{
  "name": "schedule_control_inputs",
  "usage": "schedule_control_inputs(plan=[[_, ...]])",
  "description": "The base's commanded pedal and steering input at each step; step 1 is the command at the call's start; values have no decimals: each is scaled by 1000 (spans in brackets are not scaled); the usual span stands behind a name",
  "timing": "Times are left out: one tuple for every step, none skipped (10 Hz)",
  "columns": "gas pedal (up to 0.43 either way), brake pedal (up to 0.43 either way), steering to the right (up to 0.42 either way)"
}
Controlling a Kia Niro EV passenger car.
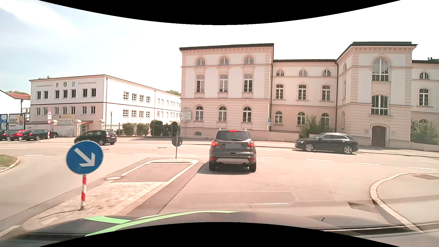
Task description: Follow the waypoints while adhering to traffic rules and regulations
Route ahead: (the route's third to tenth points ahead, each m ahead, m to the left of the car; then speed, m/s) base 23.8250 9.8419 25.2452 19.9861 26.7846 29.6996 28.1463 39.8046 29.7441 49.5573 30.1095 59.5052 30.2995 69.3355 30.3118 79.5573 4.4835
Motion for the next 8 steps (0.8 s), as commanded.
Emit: schedule_control_inputs(plan=[[0,348,57],[0,348,57],[0,348,56],[0,341,56],[0,348,56],[0,348,56],[0,341,57],[0,341,56]])
